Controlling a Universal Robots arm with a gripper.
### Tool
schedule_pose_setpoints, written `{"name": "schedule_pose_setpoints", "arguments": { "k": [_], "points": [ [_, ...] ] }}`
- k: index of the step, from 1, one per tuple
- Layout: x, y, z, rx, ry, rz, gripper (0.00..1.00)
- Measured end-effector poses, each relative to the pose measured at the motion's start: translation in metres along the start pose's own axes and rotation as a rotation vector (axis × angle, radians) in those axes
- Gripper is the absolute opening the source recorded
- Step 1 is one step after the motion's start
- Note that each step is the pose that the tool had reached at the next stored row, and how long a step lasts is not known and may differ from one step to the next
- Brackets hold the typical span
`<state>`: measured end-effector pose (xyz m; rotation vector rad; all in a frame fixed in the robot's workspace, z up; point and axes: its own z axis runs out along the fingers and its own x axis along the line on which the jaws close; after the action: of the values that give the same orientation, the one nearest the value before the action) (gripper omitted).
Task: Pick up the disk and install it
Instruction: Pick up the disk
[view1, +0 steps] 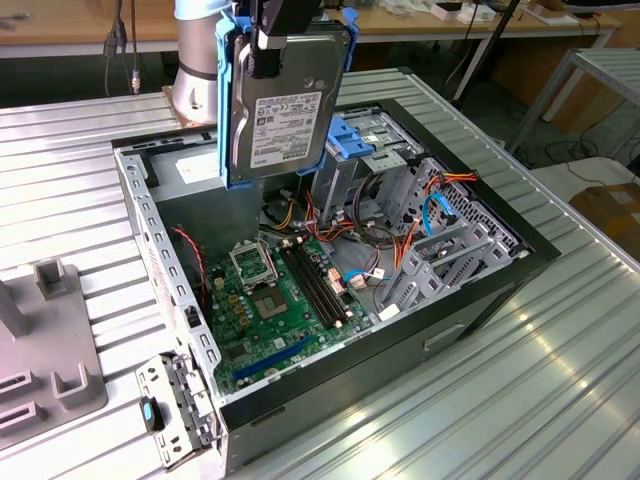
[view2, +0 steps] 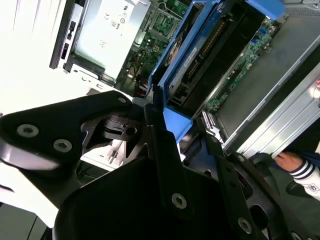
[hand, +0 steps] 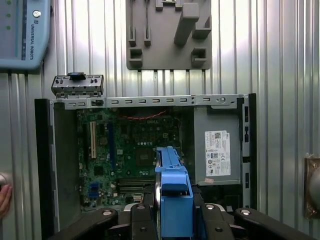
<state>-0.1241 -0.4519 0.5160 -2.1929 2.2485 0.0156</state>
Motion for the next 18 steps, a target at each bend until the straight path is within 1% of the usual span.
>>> {"name": "schedule_pose_setpoints", "arguments": {
  "k": [2, 4, 5, 8, 11, 13, 15, 18],
  "points": [
    [0.0002, -0.0002, 0.0, -0.0001, 0.0, 0.0, 0.37],
    [0.0056, -0.0015, 0.0001, -0.0004, 0.0, 0.008, 0.37],
    [0.0065, -0.0015, 0.0003, -0.0004, -0.0001, 0.017, 0.37],
    [0.0083, -0.0016, 0.0007, -0.0003, -0.0003, 0.04, 0.37],
    [0.0097, -0.0023, 0.001, -0.0003, -0.0001, 0.041, 0.37],
    [0.0145, -0.0028, 0.0023, -0.0003, -0.0002, 0.041, 0.37],
    [0.0173, -0.0029, 0.003, -0.0004, -0.0002, 0.041, 0.37],
    [0.0241, -0.0031, 0.0042, -0.0004, -0.0003, 0.041, 0.37]
  ]
}}
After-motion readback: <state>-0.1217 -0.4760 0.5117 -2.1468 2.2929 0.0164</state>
